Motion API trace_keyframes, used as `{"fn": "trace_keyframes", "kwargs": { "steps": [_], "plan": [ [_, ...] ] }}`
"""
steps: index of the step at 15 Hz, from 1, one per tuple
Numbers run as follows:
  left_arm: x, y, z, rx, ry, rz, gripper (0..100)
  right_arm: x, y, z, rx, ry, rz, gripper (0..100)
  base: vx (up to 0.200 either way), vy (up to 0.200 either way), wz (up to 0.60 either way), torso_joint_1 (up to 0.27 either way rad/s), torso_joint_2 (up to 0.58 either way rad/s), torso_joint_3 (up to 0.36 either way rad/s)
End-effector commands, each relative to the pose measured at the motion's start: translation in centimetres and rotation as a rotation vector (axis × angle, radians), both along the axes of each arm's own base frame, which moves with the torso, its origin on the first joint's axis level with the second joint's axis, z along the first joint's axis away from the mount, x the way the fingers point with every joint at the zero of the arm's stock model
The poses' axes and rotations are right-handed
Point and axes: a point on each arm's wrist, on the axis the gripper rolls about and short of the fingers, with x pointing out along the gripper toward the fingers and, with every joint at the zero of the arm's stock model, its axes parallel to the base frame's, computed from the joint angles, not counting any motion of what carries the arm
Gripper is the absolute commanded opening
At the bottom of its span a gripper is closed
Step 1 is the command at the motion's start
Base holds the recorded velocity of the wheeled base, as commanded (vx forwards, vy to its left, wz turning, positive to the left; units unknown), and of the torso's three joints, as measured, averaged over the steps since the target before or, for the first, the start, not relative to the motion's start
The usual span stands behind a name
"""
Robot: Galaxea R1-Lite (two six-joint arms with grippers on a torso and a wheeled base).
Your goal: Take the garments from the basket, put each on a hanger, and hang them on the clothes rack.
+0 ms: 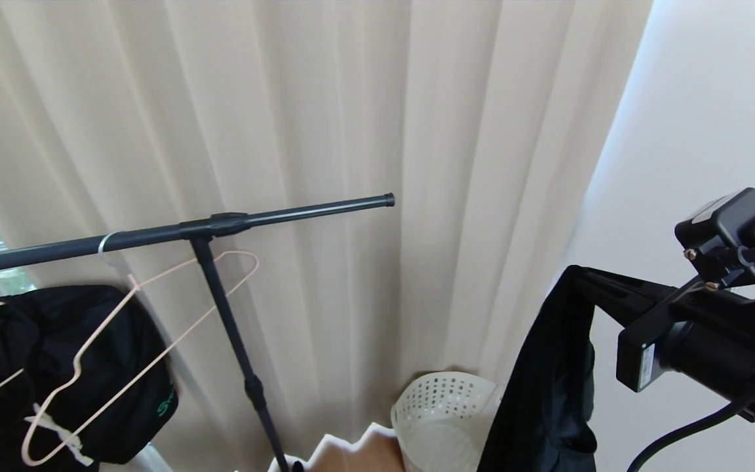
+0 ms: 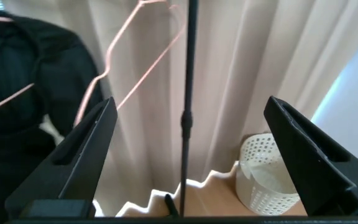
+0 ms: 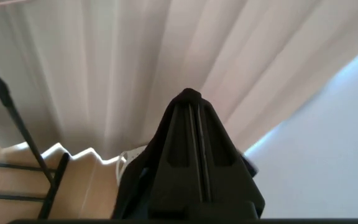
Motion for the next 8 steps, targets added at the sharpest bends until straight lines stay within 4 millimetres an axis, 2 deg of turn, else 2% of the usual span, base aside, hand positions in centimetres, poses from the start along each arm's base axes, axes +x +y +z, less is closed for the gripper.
{"fn": "trace_keyframes", "kwargs": {
  "steps": [1, 5, 7, 8],
  "plan": [
    [0.01, 0.0, 0.01, 0.0, 0.001, 0.0, 100, 0.05, 0.02, -0.01, 0.0, 0.0, -0.001, 0, 0.0, 0.0, 0.6, -0.007, 0.0, 0.007],
    [0.01, 0.0, 0.01, -0.002, 0.001, 0.0, 100, 0.04, 0.01, -0.06, -0.001, 0.001, -0.001, 0, 0.0, 0.0, 0.6, 0.005, 0.0, 0.004],
    [0.01, 0.0, 0.01, -0.003, 0.001, 0.0, 100, -0.02, -0.05, 0.07, 0.005, -0.003, 0.0, 0, 0.0, 0.0, 0.0, 0.0, 0.0, 0.0],
    [0.01, 0.0, 0.01, -0.003, 0.001, 0.0, 100, -0.09, -0.12, 0.16, 0.008, -0.006, 0.0, 0, -0.2, 0.0, 0.0, 0.002, 0.0, -0.002]
  ]
}}
